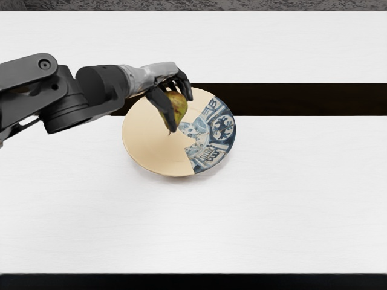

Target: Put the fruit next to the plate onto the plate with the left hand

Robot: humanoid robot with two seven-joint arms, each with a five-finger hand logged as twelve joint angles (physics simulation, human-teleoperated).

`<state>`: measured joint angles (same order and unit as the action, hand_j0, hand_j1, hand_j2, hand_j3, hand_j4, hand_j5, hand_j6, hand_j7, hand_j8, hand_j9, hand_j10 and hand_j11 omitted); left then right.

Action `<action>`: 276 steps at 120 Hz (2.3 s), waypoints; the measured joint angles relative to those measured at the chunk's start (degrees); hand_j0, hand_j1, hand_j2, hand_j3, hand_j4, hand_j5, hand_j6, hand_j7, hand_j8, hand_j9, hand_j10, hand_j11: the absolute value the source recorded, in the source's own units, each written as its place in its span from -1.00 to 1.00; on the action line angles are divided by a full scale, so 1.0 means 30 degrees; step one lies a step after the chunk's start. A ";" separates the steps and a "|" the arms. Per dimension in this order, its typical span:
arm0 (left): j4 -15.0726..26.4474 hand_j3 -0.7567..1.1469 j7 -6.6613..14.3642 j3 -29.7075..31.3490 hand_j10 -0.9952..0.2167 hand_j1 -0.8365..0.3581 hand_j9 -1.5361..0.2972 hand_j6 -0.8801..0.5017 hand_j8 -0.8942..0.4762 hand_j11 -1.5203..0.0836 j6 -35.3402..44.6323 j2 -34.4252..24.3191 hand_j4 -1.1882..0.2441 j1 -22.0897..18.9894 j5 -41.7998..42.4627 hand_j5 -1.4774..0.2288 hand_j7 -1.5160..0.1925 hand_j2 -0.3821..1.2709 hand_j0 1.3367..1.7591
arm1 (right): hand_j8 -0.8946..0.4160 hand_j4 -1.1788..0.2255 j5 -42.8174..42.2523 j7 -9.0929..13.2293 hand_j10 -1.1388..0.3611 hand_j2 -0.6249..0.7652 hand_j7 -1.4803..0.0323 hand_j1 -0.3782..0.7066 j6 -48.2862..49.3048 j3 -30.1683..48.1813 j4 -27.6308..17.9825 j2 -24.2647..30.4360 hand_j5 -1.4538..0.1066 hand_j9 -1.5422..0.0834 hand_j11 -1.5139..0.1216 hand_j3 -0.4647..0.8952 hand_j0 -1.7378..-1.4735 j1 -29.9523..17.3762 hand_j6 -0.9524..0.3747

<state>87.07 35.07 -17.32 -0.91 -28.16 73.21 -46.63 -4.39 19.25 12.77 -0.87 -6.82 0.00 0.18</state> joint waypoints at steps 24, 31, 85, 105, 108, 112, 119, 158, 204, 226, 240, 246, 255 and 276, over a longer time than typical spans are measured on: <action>-0.1891 -0.20 0.0002 0.0090 -0.22 -0.06 -0.39 -0.39 -0.28 -0.30 -0.0403 0.1157 -0.33 -0.0086 -0.0054 -0.41 -0.37 0.34 0.49 | 0.37 0.68 0.0000 -0.0001 0.52 -0.10 0.96 -0.95 -0.0004 -0.0001 0.0009 0.0000 0.86 0.90 0.85 -0.32 -0.40 0.0000 0.44; -0.2418 -0.20 0.0004 0.0134 -0.23 -0.05 -0.39 -0.39 -0.28 -0.30 -0.0444 0.1430 -0.33 -0.0117 -0.0086 -0.41 -0.38 0.34 0.49 | 0.37 0.68 0.0000 -0.0001 0.52 -0.10 0.96 -0.95 -0.0005 -0.0001 0.0013 0.0000 0.86 0.90 0.85 -0.32 -0.40 0.0000 0.44; -0.3813 -0.20 -0.0020 0.0136 0.18 0.45 0.22 -0.10 -0.05 0.38 0.1401 0.2292 0.23 -0.0263 -0.0139 0.24 0.28 -0.25 0.51 | 0.37 0.68 0.0000 -0.0008 0.52 -0.10 0.96 -0.95 -0.0008 0.0002 0.0000 0.0000 0.86 0.90 0.85 -0.32 -0.40 0.0012 0.44; -0.3799 -0.20 -0.0022 0.0073 0.30 0.58 0.36 -0.02 0.02 0.53 0.1608 0.2239 0.35 -0.0263 -0.0073 0.39 0.43 -0.39 0.52 | 0.36 0.68 0.0000 -0.0011 0.52 -0.10 0.96 -0.95 -0.0008 0.0003 0.0001 0.0000 0.86 0.90 0.85 -0.32 -0.40 0.0038 0.44; -0.3776 -0.20 -0.0022 0.0056 0.32 0.60 0.38 0.00 0.04 0.55 0.1623 0.2201 0.37 -0.0277 -0.0053 0.41 0.45 -0.40 0.52 | 0.36 0.68 0.0000 -0.0009 0.52 -0.10 0.96 -0.95 -0.0008 0.0008 0.0000 0.0000 0.86 0.90 0.85 -0.32 -0.40 0.0043 0.43; -0.3723 -0.20 -0.0022 0.0032 0.35 0.63 0.40 0.02 0.06 0.58 0.1647 0.2171 0.39 -0.0365 -0.0028 0.44 0.48 -0.42 0.52 | 0.36 0.68 0.0000 -0.0006 0.52 -0.10 0.96 -0.95 -0.0008 0.0011 0.0001 0.0000 0.86 0.90 0.85 -0.32 -0.40 0.0047 0.43; -0.3403 -0.20 -0.0022 -0.0021 0.38 0.68 0.44 0.05 0.09 0.63 0.1698 0.1991 0.43 -0.0690 0.0071 0.48 0.52 -0.44 0.52 | 0.36 0.68 0.0000 -0.0007 0.52 -0.10 0.96 -0.95 -0.0008 0.0015 0.0001 0.0000 0.86 0.90 0.85 -0.32 -0.40 0.0052 0.43; 0.1033 -0.20 -0.0022 -0.1243 0.50 0.81 0.55 0.15 0.18 0.75 0.1687 -0.2519 0.53 -0.0761 0.5215 0.60 0.64 -0.50 0.52 | 0.36 0.68 0.0000 -0.0008 0.52 -0.10 0.96 -0.95 -0.0008 -0.0001 -0.0008 0.0000 0.86 0.90 0.85 -0.32 -0.40 0.0134 0.43; 0.2675 -0.20 -0.0022 -0.6030 0.58 0.91 0.62 0.22 0.25 0.84 -0.7630 -0.8388 0.61 -0.5281 1.9388 0.68 0.72 -0.53 0.52 | 0.36 0.68 0.0000 -0.0019 0.52 -0.10 0.96 -0.95 -0.0040 0.0024 -0.0012 0.0000 0.86 0.90 0.85 -0.32 -0.40 0.0156 0.43; 0.2001 -0.20 -0.0022 -0.6440 0.59 0.92 0.63 0.23 0.26 0.85 -1.0670 -1.0204 0.62 -0.8028 2.4863 0.69 0.73 -0.53 0.52 | 0.37 0.68 0.0000 -0.0028 0.52 -0.10 0.96 -0.95 -0.0050 0.0026 -0.0012 0.0000 0.86 0.90 0.85 -0.32 -0.40 0.0172 0.44; 0.1263 -0.20 -0.0022 -0.6483 0.60 0.93 0.64 0.24 0.27 0.85 -1.1147 -1.1422 0.62 -0.9025 2.6454 0.69 0.73 -0.53 0.52 | 0.36 0.68 0.0000 -0.0029 0.52 -0.10 0.96 -0.95 -0.0060 0.0029 -0.0012 0.0000 0.86 0.90 0.85 -0.32 -0.40 0.0187 0.43; 0.1064 -0.20 -0.0022 -0.6485 0.60 0.93 0.64 0.24 0.27 0.85 -1.1236 -1.2177 0.62 -0.9479 2.6981 0.69 0.73 -0.53 0.52 | 0.36 0.68 0.0000 -0.0029 0.52 -0.10 0.96 -0.95 -0.0061 0.0028 -0.0012 0.0000 0.86 0.90 0.85 -0.32 -0.40 0.0196 0.43; 0.0887 -0.20 -0.0022 -0.6461 0.60 0.93 0.64 0.24 0.27 0.85 -1.1313 -1.2519 0.63 -0.9837 2.7503 0.69 0.73 -0.53 0.52 | 0.37 0.68 0.0000 -0.0029 0.52 -0.10 0.96 -0.95 -0.0064 0.0028 -0.0012 0.0000 0.86 0.90 0.85 -0.32 -0.40 0.0230 0.44; 0.0604 -0.20 -0.0023 -0.6364 0.61 0.93 0.64 0.24 0.27 0.85 -1.1371 -1.2498 0.63 -0.9853 2.7907 0.69 0.73 -0.53 0.52 | 0.36 0.68 0.0000 -0.0029 0.52 -0.10 0.96 -0.95 -0.0066 0.0027 -0.0012 0.0000 0.86 0.90 0.85 -0.32 -0.40 0.0257 0.43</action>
<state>88.89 35.00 -36.42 -35.02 -65.66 43.65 37.10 -4.39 19.16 12.57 -0.79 -6.86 0.00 0.95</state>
